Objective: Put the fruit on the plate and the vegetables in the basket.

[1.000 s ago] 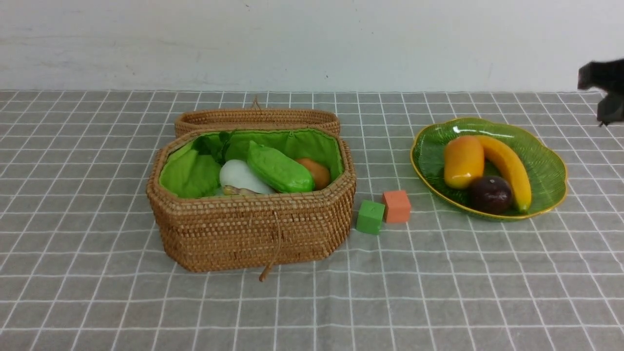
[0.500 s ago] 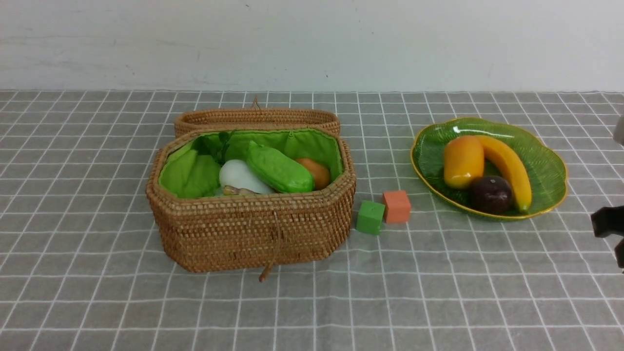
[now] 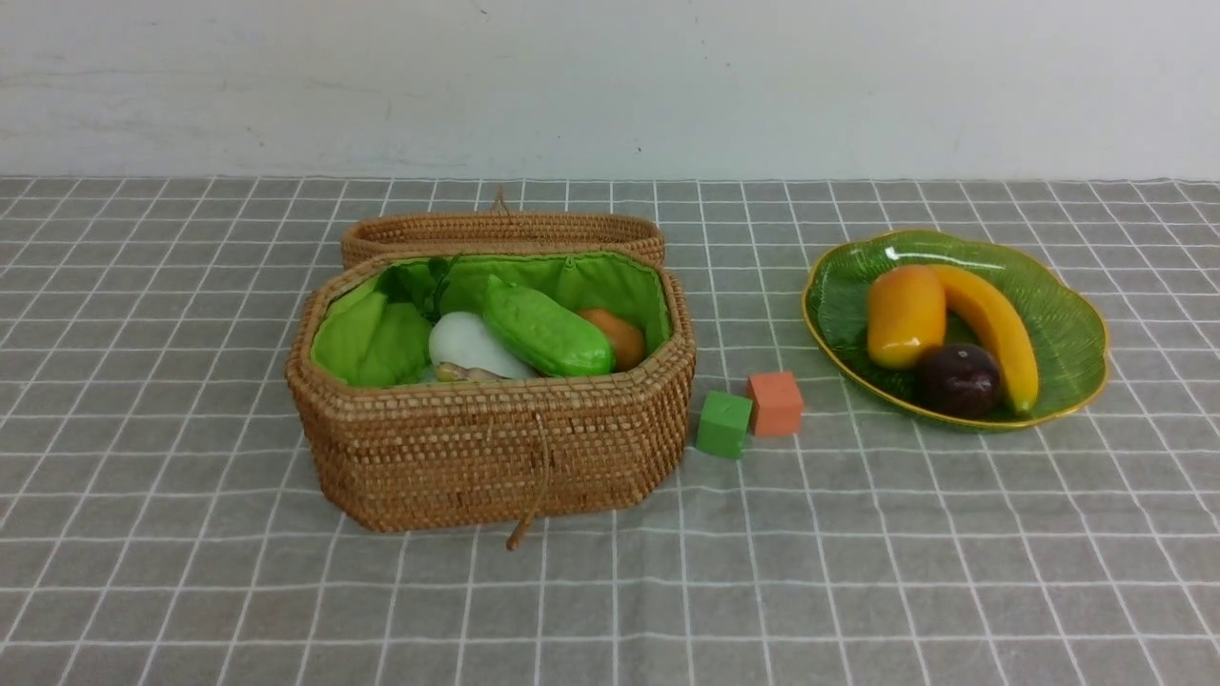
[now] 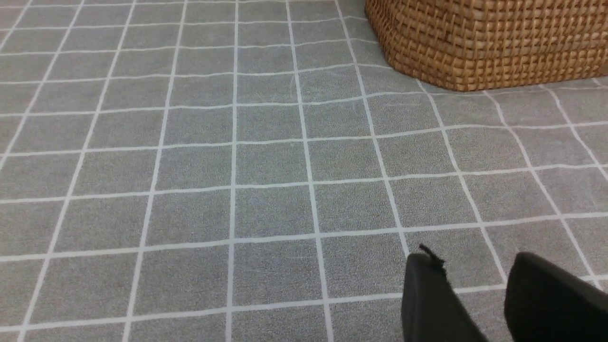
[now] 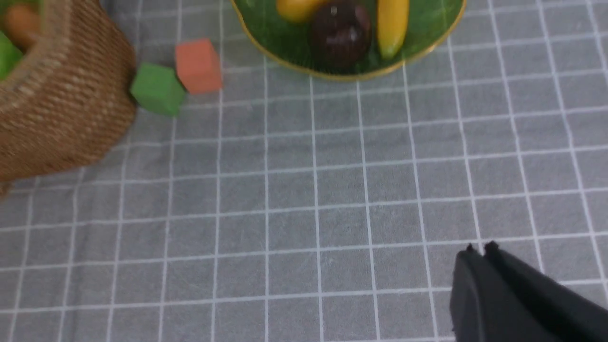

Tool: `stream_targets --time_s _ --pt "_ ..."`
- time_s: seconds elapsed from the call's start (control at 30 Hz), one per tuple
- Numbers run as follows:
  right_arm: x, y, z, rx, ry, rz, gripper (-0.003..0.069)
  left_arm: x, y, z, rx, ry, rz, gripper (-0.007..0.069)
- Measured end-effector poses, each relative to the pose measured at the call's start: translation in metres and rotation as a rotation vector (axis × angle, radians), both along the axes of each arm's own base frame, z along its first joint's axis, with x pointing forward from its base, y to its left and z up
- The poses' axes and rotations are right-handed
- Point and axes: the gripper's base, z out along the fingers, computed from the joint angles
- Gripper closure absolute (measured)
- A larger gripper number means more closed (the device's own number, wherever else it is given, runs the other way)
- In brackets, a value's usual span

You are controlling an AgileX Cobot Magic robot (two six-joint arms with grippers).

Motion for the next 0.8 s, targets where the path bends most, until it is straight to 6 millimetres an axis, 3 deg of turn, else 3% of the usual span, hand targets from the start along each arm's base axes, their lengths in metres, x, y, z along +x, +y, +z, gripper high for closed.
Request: stream_targets --time_s 0.03,0.13,0.2,0.3,0.37,0.43,0.47,0.6,0.63,0.7,0.8 --pt "-0.018 -0.002 0.008 -0.007 -0.081 -0.002 0.0666 0.0 0.0 0.0 0.0 0.0 0.0 0.0386" --pt "-0.044 -0.01 0.017 -0.087 -0.288 -0.027 0.0666 0.0 0.0 0.0 0.0 0.0 0.0 0.0386" --pt "-0.048 -0.013 0.014 -0.124 -0.344 -0.045 0.0666 0.0 0.0 0.0 0.0 0.0 0.0 0.0386" --pt "-0.055 -0.018 -0.014 -0.194 -0.412 -0.084 0.0666 0.0 0.0 0.0 0.0 0.0 0.0 0.0386" --pt "-0.057 -0.021 -0.049 -0.217 -0.414 -0.118 0.0664 0.0 0.0 0.0 0.0 0.0 0.0 0.0386" --pt "-0.06 -0.021 -0.065 -0.219 -0.416 -0.128 0.0662 0.0 0.0 0.0 0.0 0.0 0.0 0.0386" --pt "-0.063 -0.019 -0.086 -0.173 -0.435 -0.145 0.066 0.0 0.0 0.0 0.0 0.0 0.0 0.0386" --pt "-0.065 -0.016 -0.118 -0.09 -0.474 -0.148 0.0658 0.0 0.0 0.0 0.0 0.0 0.0 0.0386" --pt "-0.063 -0.015 -0.142 -0.072 -0.452 -0.146 0.0656 0.0 0.0 0.0 0.0 0.0 0.0 0.0386" --pt "-0.062 -0.014 -0.164 -0.065 -0.424 -0.143 0.0655 0.0 0.0 0.0 0.0 0.0 0.0 0.0386" --pt "-0.057 -0.014 -0.215 -0.06 -0.306 -0.138 0.0654 0.0 0.0 0.0 0.0 0.0 0.0 0.0386"
